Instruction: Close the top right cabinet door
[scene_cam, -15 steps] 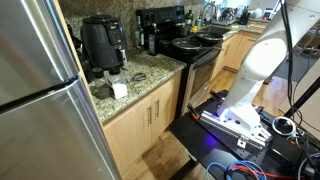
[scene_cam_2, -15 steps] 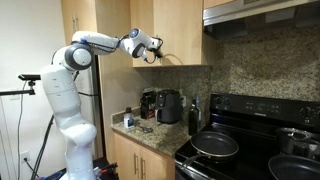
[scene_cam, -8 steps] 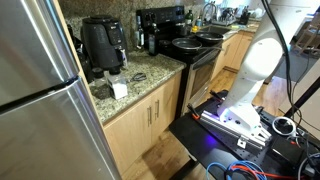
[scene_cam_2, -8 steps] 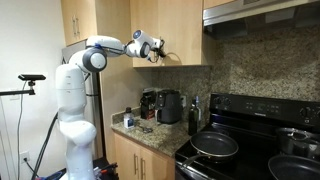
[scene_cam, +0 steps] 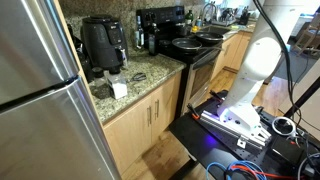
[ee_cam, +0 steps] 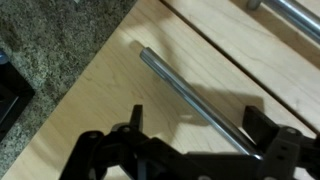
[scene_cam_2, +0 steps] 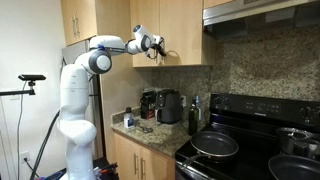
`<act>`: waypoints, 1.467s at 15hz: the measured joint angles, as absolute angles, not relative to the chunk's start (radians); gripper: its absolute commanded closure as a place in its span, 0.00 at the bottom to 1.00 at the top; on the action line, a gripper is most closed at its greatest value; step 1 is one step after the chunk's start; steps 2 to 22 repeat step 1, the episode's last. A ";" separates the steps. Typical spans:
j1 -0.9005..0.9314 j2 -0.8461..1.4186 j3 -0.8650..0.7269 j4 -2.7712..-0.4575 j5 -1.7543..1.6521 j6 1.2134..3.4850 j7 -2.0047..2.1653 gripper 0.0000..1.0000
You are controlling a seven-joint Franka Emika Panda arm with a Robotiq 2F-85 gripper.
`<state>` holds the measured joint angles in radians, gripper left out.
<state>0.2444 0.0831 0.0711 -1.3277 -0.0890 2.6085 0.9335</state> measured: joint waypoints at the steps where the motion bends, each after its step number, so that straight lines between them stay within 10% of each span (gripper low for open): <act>1: 0.245 0.084 0.072 -1.322 -0.089 2.601 0.933 0.00; 22: 0.245 0.084 0.072 -1.322 -0.089 2.601 0.933 0.00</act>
